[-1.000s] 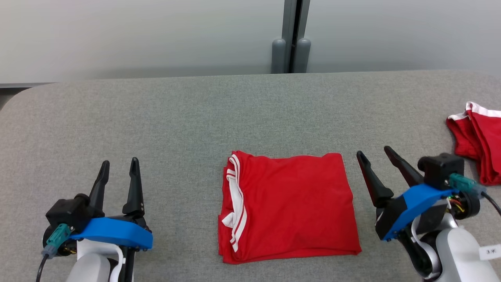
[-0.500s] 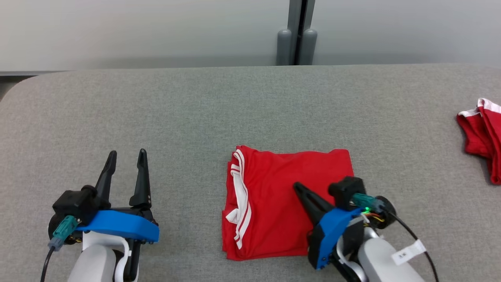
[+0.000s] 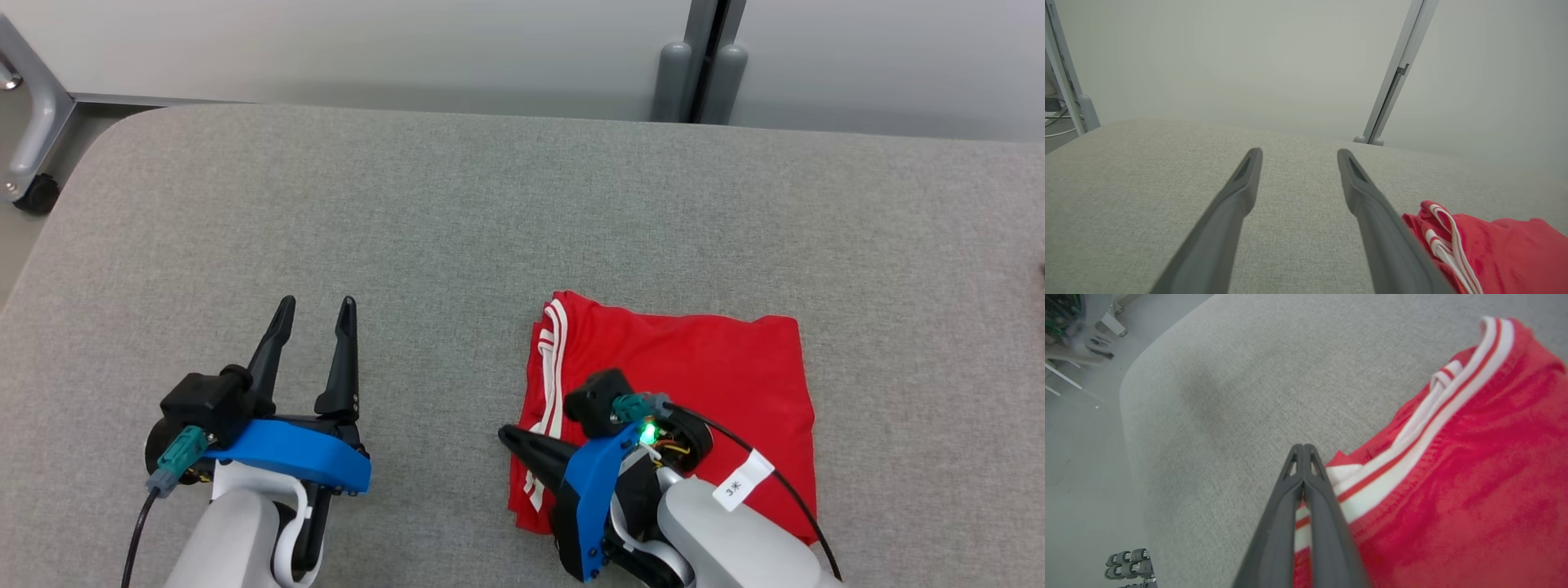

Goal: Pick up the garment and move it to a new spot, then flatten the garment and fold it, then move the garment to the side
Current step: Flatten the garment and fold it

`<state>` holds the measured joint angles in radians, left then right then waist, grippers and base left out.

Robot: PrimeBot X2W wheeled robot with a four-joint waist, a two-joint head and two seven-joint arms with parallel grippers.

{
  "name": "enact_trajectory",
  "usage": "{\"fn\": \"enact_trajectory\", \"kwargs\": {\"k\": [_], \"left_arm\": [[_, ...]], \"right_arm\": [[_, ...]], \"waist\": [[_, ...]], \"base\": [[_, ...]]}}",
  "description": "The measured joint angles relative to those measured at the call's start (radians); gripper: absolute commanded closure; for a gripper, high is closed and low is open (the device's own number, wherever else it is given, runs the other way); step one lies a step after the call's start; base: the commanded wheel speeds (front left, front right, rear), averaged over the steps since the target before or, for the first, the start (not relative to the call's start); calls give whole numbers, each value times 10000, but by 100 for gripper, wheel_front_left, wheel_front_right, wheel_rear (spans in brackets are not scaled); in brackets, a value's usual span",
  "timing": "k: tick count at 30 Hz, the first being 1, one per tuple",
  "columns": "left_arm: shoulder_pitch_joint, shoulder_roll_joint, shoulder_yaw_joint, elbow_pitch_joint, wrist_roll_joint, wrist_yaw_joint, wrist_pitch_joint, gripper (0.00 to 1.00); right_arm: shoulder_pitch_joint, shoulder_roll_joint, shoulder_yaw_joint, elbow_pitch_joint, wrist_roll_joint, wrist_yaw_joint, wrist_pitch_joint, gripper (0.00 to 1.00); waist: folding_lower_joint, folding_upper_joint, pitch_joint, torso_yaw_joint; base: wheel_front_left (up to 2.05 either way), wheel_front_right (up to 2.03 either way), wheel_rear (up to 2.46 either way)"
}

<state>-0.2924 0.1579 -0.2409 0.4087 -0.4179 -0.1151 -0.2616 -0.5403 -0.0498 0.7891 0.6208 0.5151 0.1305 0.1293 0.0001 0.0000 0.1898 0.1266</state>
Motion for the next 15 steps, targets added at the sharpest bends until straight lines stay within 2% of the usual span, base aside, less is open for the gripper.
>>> {"fn": "enact_trajectory", "kwargs": {"k": [3,4,5,6,11,15], "left_arm": [[1,29,94,-4,-31,-2,0,0],[13,50,171,-21,-33,0,-2,0],[36,82,263,-50,-35,8,0,0],[89,111,345,-88,-38,35,-2,0],[577,261,740,-366,-59,213,0,0],[960,339,1041,-637,-59,307,-2,0]], "right_arm": [[-275,4,-2,-265,823,0,-554,100],[-361,15,-94,-359,957,0,-815,63],[-432,12,-217,-431,1011,0,-1076,21],[-481,13,-451,-506,1035,0,-1365,0],[-395,-59,-2061,-834,199,0,-2349,0],[604,-472,-3800,-1455,-756,0,-2556,0]], "waist": [[-1,0,-42,-82],[-1,0,-60,-142],[-1,0,-81,-212],[0,0,-113,-290],[-1,0,-300,-783],[0,0,-485,-1187]], "base": [[0,0,0],[0,0,0],[0,0,0],[0,0,0],[0,0,0],[0,0,0]]}}
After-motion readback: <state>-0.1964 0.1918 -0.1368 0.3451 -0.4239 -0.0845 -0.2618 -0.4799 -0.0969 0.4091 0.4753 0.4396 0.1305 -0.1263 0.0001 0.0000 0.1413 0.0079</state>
